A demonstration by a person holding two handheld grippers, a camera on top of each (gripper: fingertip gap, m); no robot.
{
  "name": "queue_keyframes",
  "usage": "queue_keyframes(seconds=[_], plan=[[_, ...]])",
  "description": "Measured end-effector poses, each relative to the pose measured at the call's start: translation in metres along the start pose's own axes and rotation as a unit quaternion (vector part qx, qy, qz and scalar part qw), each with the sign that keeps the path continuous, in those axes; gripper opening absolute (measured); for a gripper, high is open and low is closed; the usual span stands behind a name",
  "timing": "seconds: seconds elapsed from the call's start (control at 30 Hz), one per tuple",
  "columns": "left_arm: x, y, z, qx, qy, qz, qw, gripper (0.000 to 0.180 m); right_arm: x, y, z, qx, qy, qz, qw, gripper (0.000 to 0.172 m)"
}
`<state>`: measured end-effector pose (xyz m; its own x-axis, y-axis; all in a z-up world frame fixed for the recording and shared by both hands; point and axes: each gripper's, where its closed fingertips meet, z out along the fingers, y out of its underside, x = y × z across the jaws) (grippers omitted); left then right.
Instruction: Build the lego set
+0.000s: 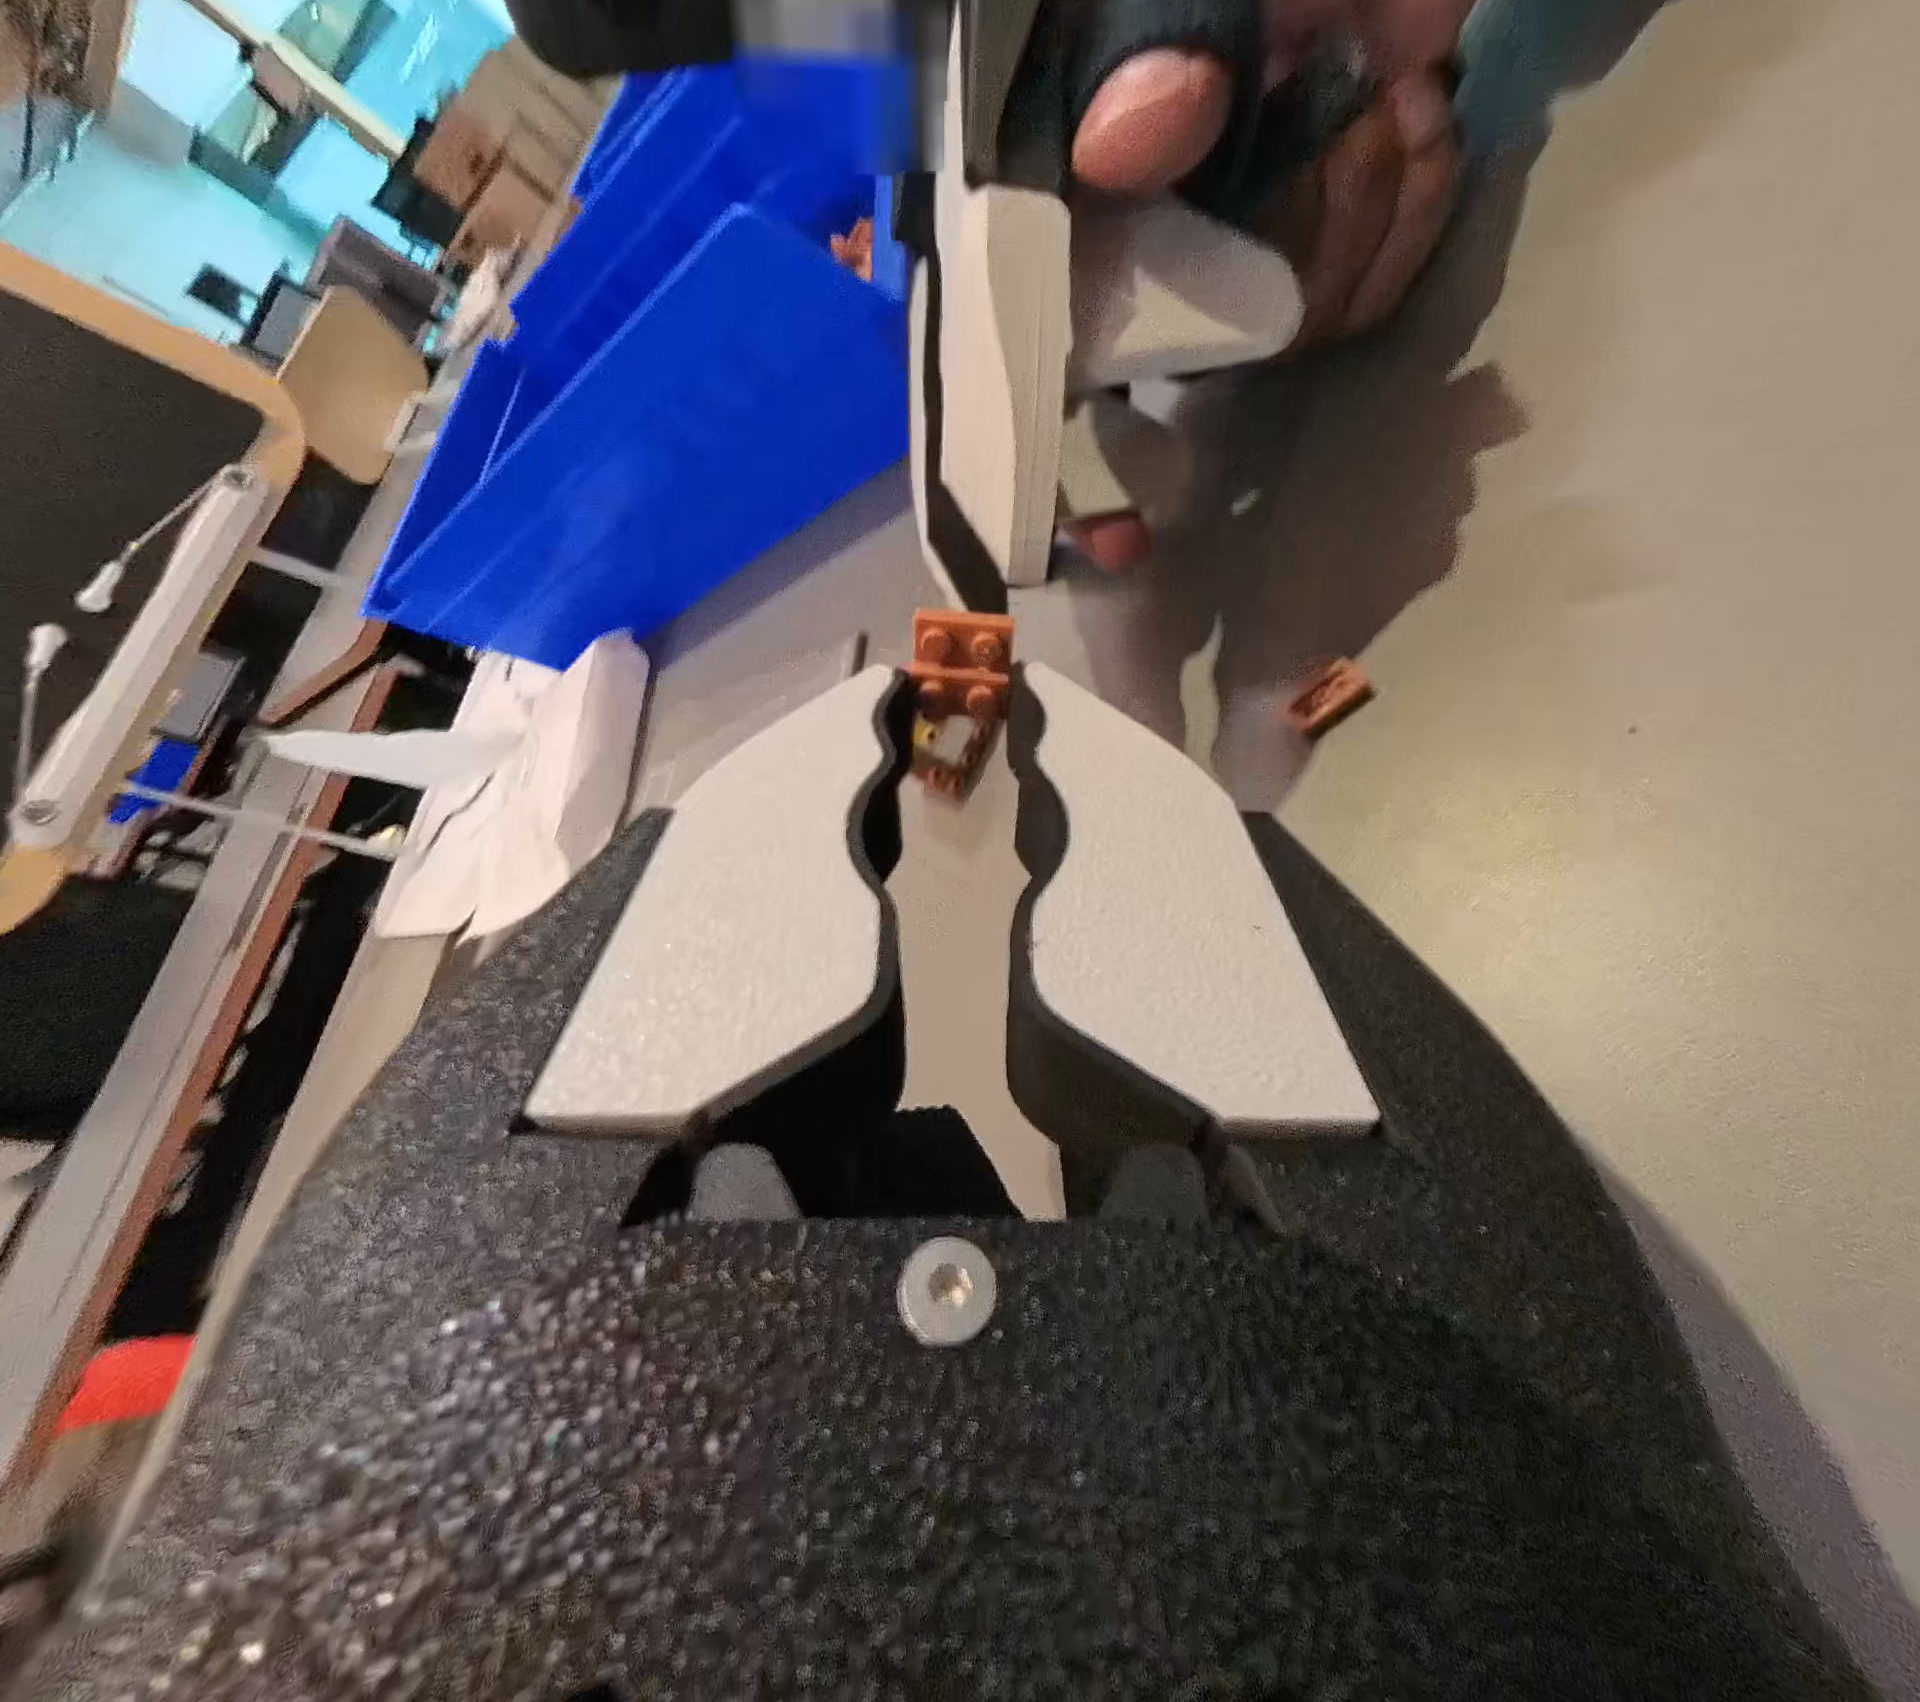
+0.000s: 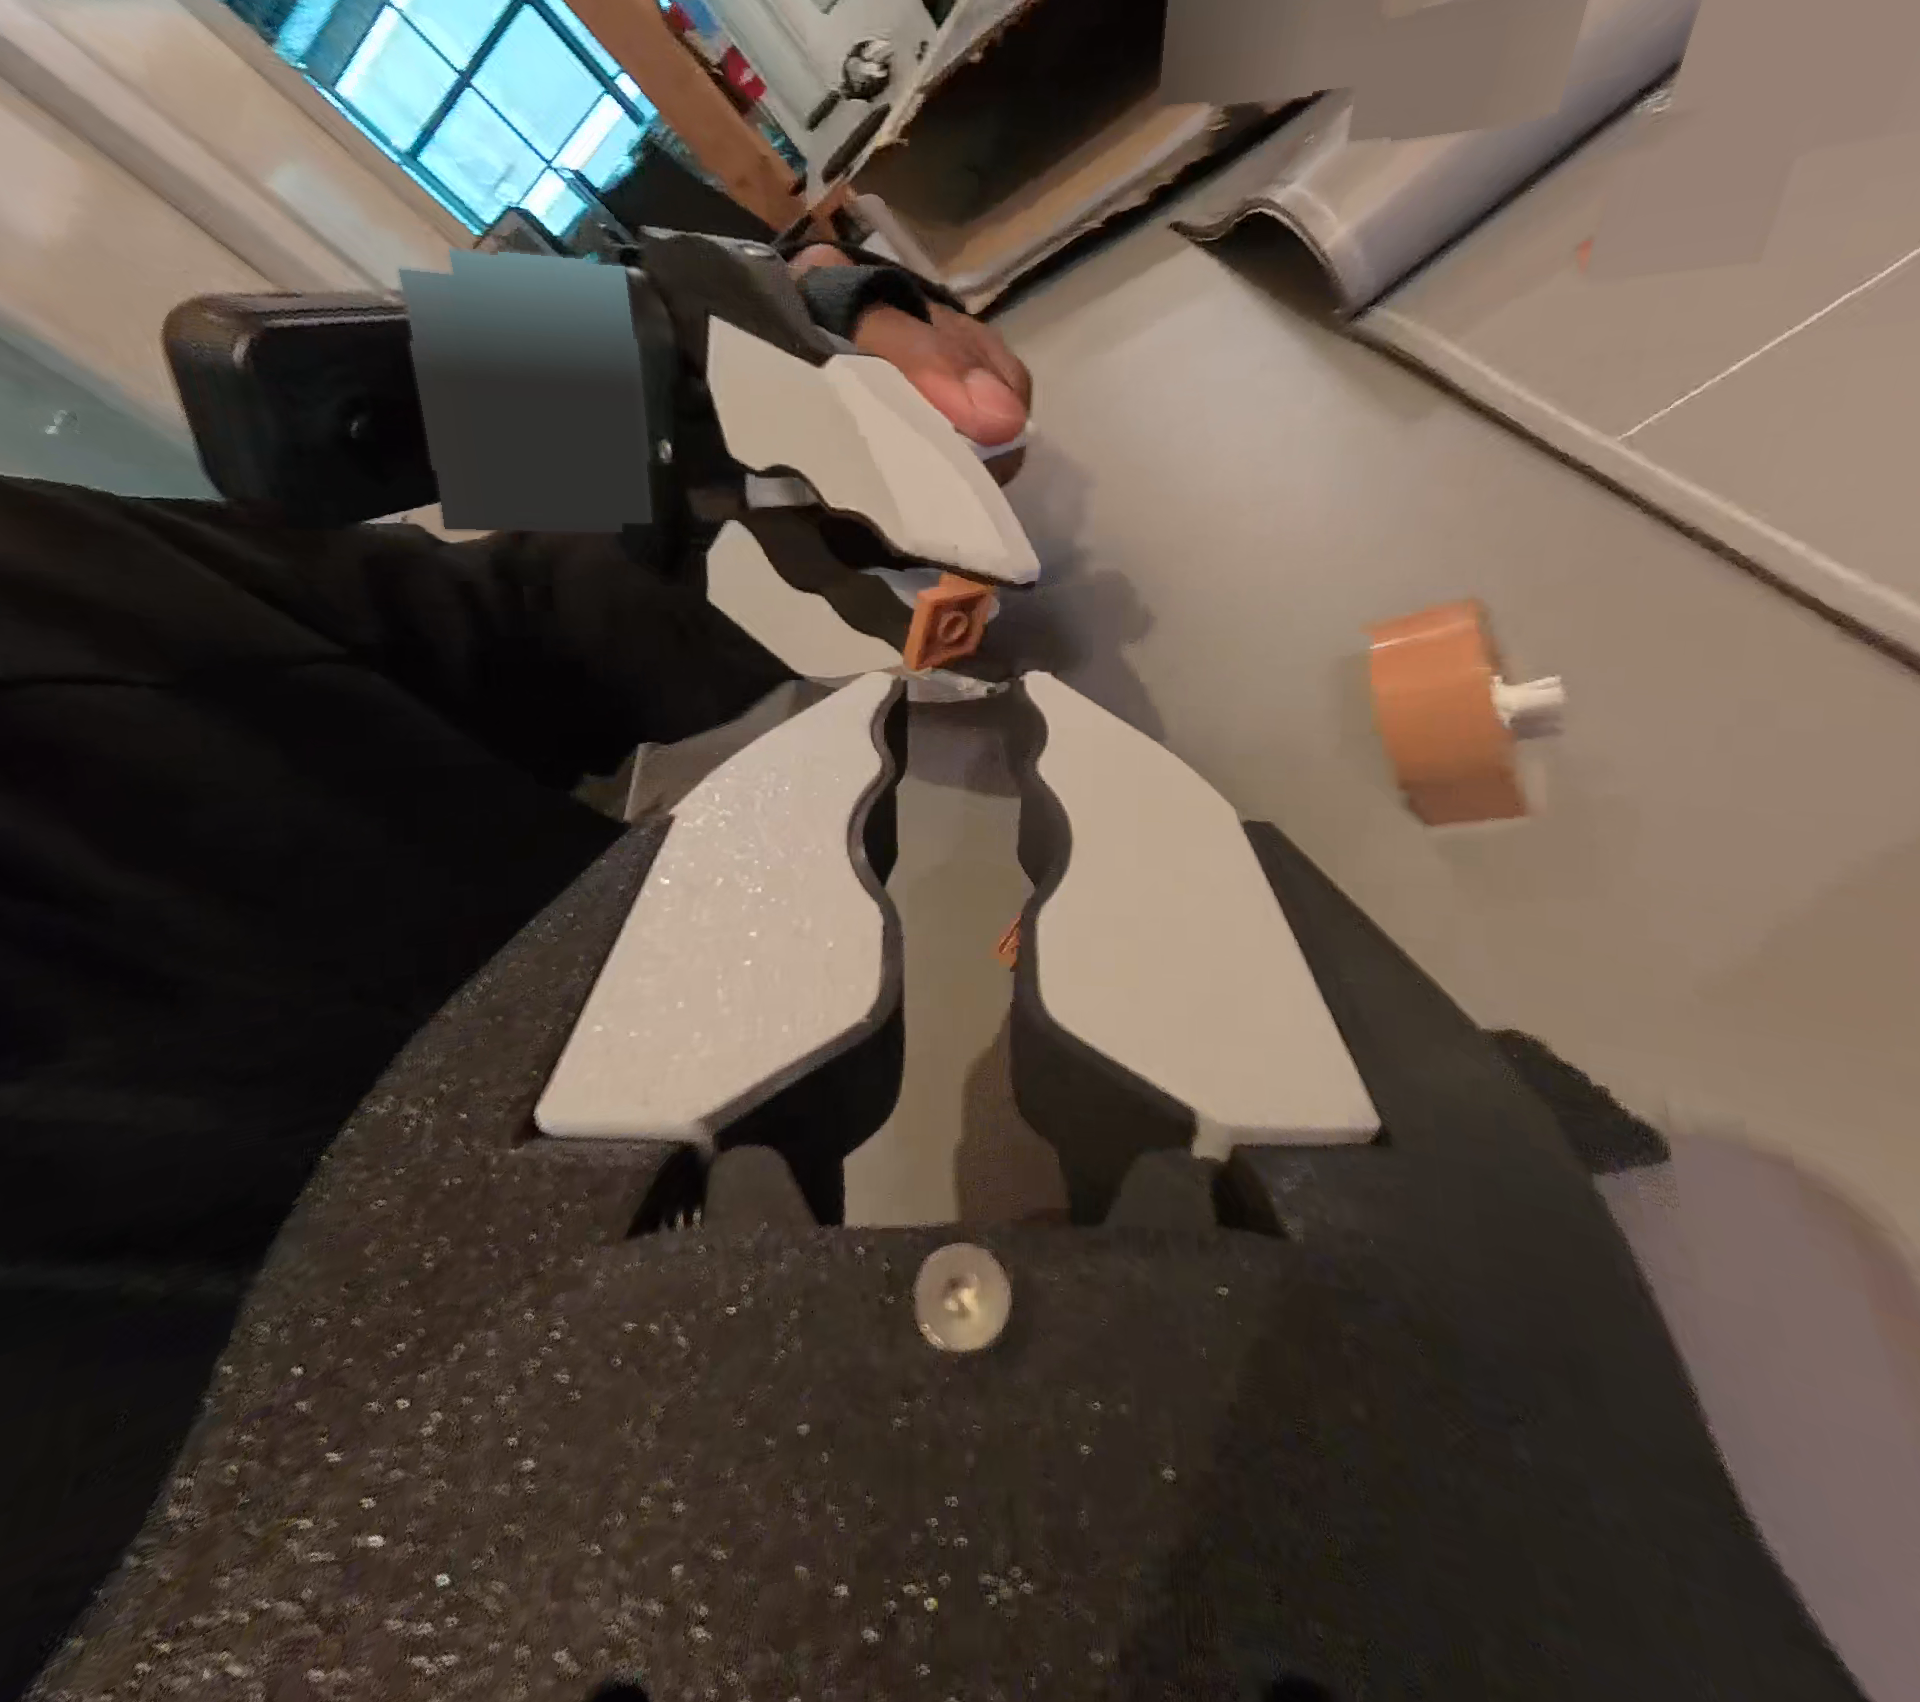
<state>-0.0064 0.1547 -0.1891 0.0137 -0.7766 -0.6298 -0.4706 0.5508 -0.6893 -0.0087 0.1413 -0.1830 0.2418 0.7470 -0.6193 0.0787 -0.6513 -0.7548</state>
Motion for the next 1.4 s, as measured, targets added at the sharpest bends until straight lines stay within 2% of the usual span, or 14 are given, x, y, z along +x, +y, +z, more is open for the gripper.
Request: queue_keyframes(seconds=[0.23, 0.37, 0.63, 0.8, 0.93, 1.0, 1.1, 1.23, 1.4], plan=[[0.004, 0.011, 0.007, -0.073, -0.012, 0.03, 0.997, 0.017, 0.008, 0.003, 0.006, -0.003, 0.047, -0.001, 0.999, 0.022], [0.009, 0.01, 0.009, -0.074, -0.006, 0.036, 0.997, 0.017, 0.009, 0.003, 0.005, 0.001, 0.056, 0.001, 0.998, 0.005], [0.004, -0.003, 0.004, 0.013, 0.01, -0.034, 0.999, 0.022, -0.002, -0.009, -0.003, 0.043, -0.034, 0.083, 0.995, 0.004], [0.005, -0.011, 0.002, 0.058, 0.025, -0.067, 0.996, 0.024, -0.006, -0.01, -0.003, 0.046, -0.052, 0.094, 0.993, 0.004], [0.006, -0.013, 0.001, 0.065, 0.03, -0.072, 0.995, 0.016, -0.008, -0.007, -0.001, 0.037, -0.051, 0.084, 0.994, 0.004], [0.009, -0.011, 0.001, 0.056, 0.044, -0.073, 0.995, 0.016, -0.006, -0.003, 0.0, 0.024, -0.034, 0.058, 0.997, 0.005], [0.014, -0.001, 0.002, 0.016, 0.068, -0.076, 0.995, 0.016, 0.004, 0.01, -0.002, -0.04, 0.025, -0.044, 0.998, 0.011], [0.023, 0.012, -0.002, -0.037, 0.118, -0.094, 0.988, 0.016, 0.016, 0.037, -0.01, -0.158, 0.081, -0.21, 0.961, 0.017], [0.038, 0.022, -0.008, -0.079, 0.181, -0.13, 0.972, 0.016, 0.012, 0.052, -0.004, -0.206, 0.066, -0.27, 0.938, 0.021]])
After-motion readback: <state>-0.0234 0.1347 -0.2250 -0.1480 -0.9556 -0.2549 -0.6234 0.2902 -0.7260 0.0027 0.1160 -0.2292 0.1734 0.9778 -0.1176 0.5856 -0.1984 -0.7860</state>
